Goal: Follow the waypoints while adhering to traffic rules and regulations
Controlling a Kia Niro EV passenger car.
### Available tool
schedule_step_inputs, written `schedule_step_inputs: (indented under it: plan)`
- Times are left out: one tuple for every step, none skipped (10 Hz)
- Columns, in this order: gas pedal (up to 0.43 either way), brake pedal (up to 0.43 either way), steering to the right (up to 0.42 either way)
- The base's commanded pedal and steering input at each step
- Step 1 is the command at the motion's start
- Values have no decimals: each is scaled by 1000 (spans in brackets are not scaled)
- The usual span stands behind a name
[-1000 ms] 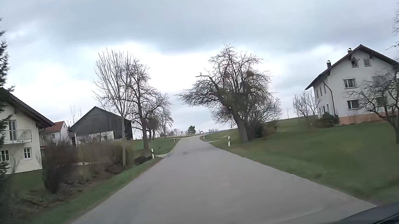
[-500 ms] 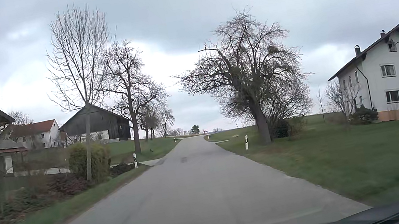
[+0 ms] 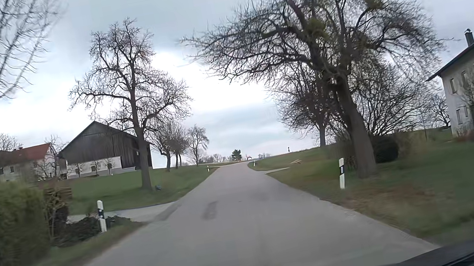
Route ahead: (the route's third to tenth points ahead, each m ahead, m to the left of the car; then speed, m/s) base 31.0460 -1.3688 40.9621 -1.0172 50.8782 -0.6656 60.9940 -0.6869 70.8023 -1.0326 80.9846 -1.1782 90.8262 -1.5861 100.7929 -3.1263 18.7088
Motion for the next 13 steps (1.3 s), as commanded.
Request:
schedule_step_inputs:
  plan:
    - [150, 0, -5]
    - [150, 0, -5]
    - [150, 0, -5]
    - [150, 0, -5]
    - [150, 0, -5]
    - [150, 0, -5]
    - [150, 0, -5]
    - [150, 0, -5]
    - [150, 0, -3]
    - [150, 0, 1]
    - [150, 0, 6]
    - [150, 0, 8]
    - [150, 0, 8]
